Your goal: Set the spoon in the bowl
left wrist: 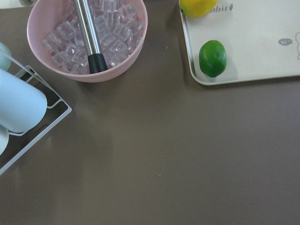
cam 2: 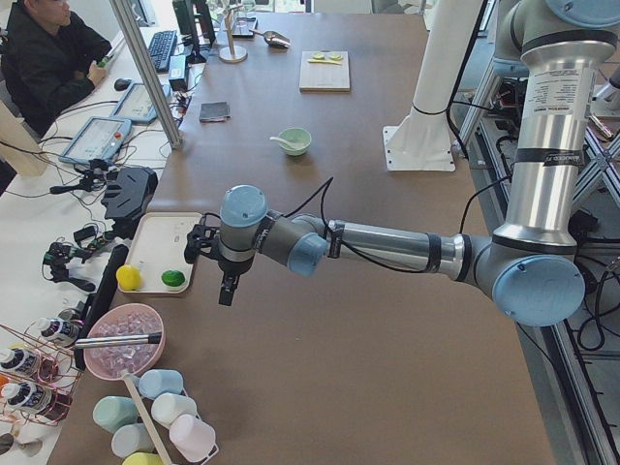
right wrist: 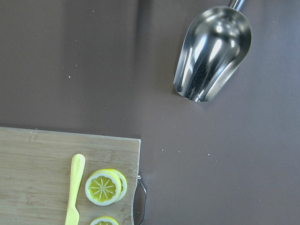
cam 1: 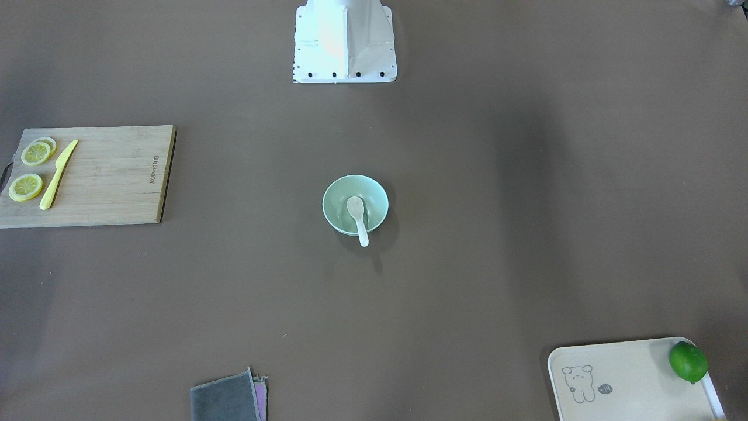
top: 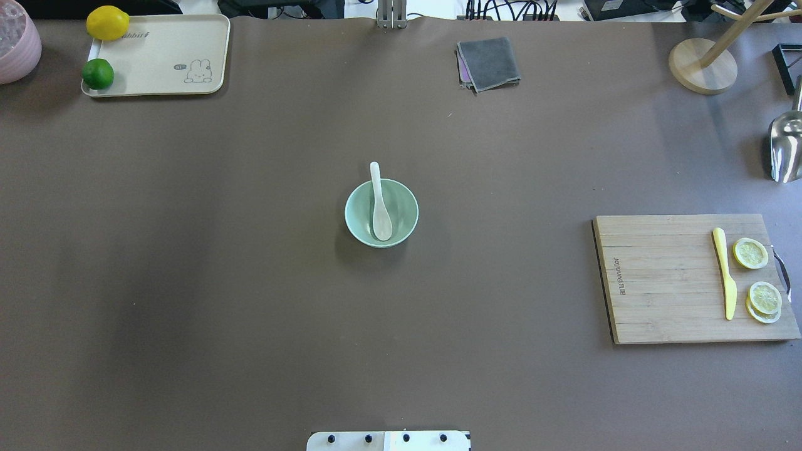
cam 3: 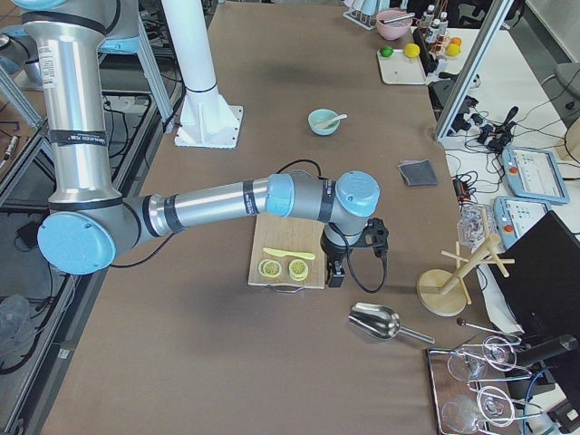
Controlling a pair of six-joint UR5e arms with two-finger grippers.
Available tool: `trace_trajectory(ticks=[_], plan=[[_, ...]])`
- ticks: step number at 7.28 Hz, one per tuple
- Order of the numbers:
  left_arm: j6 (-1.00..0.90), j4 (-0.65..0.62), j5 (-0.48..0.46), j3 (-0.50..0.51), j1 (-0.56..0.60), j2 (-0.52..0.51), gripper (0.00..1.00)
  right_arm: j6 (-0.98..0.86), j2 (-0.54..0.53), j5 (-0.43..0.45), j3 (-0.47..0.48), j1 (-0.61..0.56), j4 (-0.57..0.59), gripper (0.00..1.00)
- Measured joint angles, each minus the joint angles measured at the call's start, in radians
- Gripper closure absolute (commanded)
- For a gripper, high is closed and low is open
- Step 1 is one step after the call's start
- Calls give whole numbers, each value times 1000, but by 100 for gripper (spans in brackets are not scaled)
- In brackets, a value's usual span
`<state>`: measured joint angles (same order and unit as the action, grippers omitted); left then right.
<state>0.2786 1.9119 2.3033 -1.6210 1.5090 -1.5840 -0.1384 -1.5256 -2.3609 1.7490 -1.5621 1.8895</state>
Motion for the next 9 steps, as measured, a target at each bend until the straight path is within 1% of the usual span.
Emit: trace_trajectory(ticks=[1,3,9], plan=[[-24,-3,4,-2,31,26,2,6,-9,1,-3,0,1,0],[-39,-5,6,0,59,45,2,10,-28,-1,-4,-1,1,0],[-40,-4,1,6,63,50,2,9,-53,1,0,-1,-1,0]])
